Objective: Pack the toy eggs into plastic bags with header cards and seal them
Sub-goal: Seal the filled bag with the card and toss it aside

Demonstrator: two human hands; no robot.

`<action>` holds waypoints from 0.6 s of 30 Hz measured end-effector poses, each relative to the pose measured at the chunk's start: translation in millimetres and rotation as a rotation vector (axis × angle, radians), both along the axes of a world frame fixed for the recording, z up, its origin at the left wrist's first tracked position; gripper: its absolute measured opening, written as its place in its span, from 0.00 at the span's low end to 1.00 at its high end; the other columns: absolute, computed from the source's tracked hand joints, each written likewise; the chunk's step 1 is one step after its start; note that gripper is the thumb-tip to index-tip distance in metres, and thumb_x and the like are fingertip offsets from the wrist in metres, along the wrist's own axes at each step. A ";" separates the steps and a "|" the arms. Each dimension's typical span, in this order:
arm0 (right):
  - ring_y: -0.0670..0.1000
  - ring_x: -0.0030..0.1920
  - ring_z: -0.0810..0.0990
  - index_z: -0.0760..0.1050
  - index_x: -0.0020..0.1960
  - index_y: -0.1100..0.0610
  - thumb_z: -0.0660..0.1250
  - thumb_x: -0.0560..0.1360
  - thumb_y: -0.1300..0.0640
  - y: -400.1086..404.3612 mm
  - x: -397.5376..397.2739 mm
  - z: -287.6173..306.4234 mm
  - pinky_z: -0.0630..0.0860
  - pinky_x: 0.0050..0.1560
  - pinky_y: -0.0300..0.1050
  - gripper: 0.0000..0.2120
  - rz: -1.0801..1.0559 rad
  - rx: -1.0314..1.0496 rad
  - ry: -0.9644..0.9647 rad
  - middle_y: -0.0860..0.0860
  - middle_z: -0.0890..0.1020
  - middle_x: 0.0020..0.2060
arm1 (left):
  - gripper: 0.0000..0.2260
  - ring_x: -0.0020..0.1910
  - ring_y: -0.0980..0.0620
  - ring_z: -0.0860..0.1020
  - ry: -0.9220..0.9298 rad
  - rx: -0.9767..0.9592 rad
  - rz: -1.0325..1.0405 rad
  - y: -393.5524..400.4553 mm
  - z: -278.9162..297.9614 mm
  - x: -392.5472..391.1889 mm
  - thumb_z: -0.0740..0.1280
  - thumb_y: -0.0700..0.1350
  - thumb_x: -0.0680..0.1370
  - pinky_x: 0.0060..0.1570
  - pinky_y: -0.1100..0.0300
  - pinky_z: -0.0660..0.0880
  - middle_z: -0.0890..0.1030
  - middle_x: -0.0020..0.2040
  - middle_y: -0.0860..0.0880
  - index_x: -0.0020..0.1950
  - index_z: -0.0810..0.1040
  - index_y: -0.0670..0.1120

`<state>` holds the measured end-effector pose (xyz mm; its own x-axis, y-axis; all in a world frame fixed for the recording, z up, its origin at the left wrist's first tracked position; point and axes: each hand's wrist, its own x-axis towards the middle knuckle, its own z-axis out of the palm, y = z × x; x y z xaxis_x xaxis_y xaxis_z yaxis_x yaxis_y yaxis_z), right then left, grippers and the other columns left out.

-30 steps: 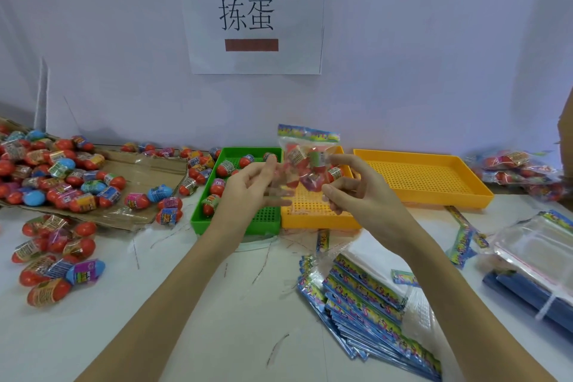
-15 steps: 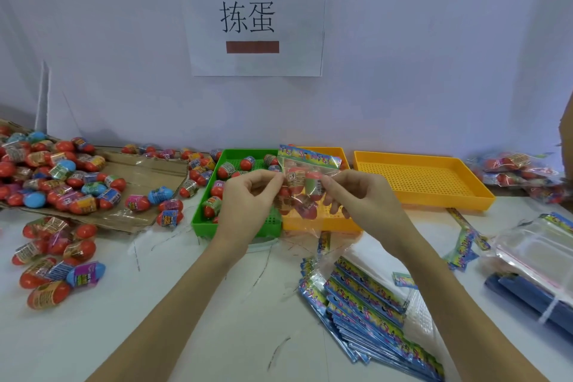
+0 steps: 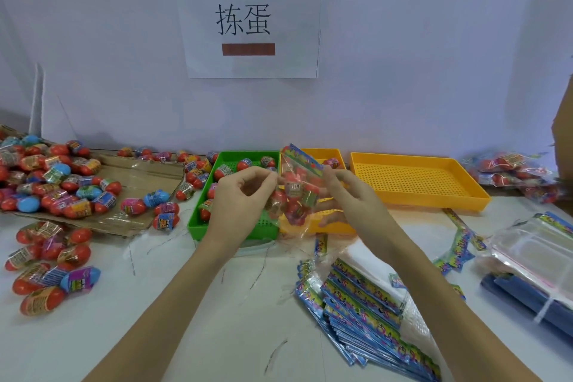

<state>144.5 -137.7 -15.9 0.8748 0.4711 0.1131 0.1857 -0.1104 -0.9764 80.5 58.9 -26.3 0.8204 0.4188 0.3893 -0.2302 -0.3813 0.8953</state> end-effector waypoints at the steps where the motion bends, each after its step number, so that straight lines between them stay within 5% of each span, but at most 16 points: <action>1: 0.53 0.45 0.87 0.78 0.64 0.54 0.67 0.76 0.38 1.1 -1.2 0.4 0.85 0.41 0.50 0.24 0.042 0.019 0.027 0.52 0.87 0.50 | 0.07 0.41 0.57 0.83 0.006 0.024 -0.012 -0.5 -0.4 0.0 0.70 0.44 0.82 0.43 0.63 0.81 0.86 0.41 0.54 0.47 0.86 0.53; 7: 0.51 0.38 0.86 0.82 0.55 0.60 0.74 0.76 0.48 -12.2 8.2 4.1 0.77 0.31 0.39 0.16 0.036 -0.012 0.077 0.54 0.87 0.41 | 0.06 0.43 0.57 0.84 -0.058 0.171 0.073 -7.1 -3.3 0.4 0.69 0.43 0.83 0.47 0.55 0.84 0.86 0.43 0.54 0.52 0.86 0.48; 9: 0.49 0.38 0.84 0.81 0.55 0.64 0.74 0.75 0.48 -24.6 18.5 10.1 0.78 0.34 0.38 0.20 -0.126 0.299 0.174 0.56 0.85 0.42 | 0.07 0.46 0.54 0.84 -0.077 0.184 0.111 -8.7 -5.1 1.5 0.68 0.44 0.83 0.50 0.50 0.84 0.86 0.46 0.52 0.57 0.84 0.45; 11: 0.50 0.51 0.86 0.76 0.64 0.64 0.69 0.79 0.49 -40.4 27.7 16.9 0.80 0.42 0.37 0.21 -0.196 0.792 0.298 0.57 0.85 0.52 | 0.07 0.48 0.53 0.84 -0.084 0.228 0.092 -13.5 -6.9 1.4 0.68 0.43 0.83 0.50 0.50 0.83 0.85 0.48 0.52 0.58 0.83 0.45; 13: 0.55 0.61 0.84 0.71 0.70 0.61 0.67 0.81 0.48 -51.5 32.8 18.2 0.82 0.48 0.39 0.23 -0.193 1.031 0.369 0.60 0.83 0.61 | 0.06 0.49 0.54 0.83 -0.122 0.367 0.009 -23.4 -9.5 -1.8 0.70 0.42 0.82 0.50 0.56 0.82 0.84 0.50 0.53 0.58 0.83 0.46; 16: 0.54 0.54 0.87 0.75 0.63 0.61 0.67 0.80 0.50 -45.6 30.0 13.3 0.82 0.45 0.40 0.17 -0.190 0.893 0.419 0.58 0.87 0.54 | 0.12 0.59 0.58 0.80 -0.120 0.596 -0.299 -44.8 -16.1 -9.4 0.68 0.49 0.83 0.60 0.60 0.78 0.83 0.59 0.54 0.65 0.82 0.48; 18: 0.52 0.44 0.86 0.79 0.56 0.60 0.68 0.79 0.52 -36.6 26.5 9.7 0.82 0.42 0.40 0.12 -0.166 0.780 0.444 0.54 0.87 0.45 | 0.19 0.73 0.62 0.71 -0.050 0.792 -0.540 -58.4 -24.9 -13.1 0.63 0.57 0.84 0.74 0.63 0.66 0.77 0.72 0.59 0.74 0.75 0.53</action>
<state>171.0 -174.3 -6.2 0.9638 0.2662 -0.0162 -0.1839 0.6194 -0.7632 67.4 0.5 -51.2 0.8003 -0.4103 0.4373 -0.5831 -0.7027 0.4077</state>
